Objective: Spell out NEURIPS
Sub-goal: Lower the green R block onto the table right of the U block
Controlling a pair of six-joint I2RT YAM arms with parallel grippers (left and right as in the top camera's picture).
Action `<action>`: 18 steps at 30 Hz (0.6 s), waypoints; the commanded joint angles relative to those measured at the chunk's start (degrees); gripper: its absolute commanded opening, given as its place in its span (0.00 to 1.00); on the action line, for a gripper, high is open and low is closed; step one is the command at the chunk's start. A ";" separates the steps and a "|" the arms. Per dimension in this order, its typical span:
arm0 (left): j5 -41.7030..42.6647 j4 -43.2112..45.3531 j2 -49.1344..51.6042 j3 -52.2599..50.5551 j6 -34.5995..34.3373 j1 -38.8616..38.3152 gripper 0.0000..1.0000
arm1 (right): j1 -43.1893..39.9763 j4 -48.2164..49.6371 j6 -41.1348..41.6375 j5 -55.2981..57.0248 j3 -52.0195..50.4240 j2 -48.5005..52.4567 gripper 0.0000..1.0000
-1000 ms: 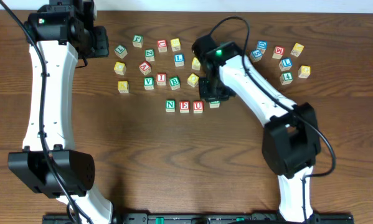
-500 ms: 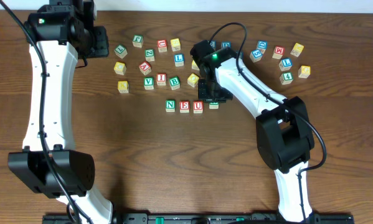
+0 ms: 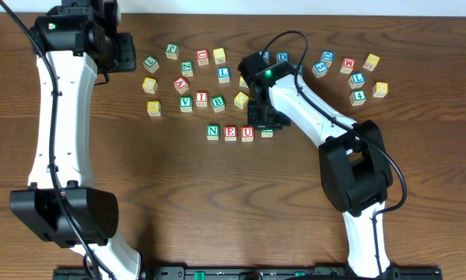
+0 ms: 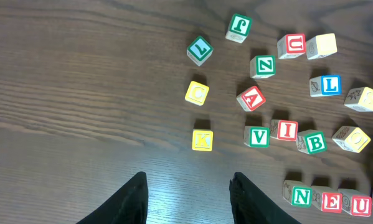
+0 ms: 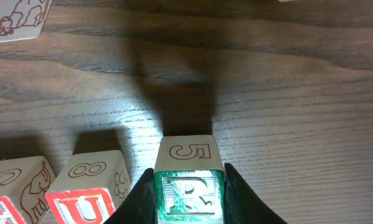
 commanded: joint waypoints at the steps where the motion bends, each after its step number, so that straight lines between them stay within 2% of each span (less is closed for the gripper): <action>1: -0.48 -0.11 0.00 0.87 -0.20 -0.17 0.43 | 0.20 -0.11 0.90 0.02 -0.44 0.55 0.21; 18: -0.48 -0.11 0.00 0.87 -0.20 -0.17 0.43 | 0.22 1.18 -3.50 -3.41 -2.21 0.55 0.20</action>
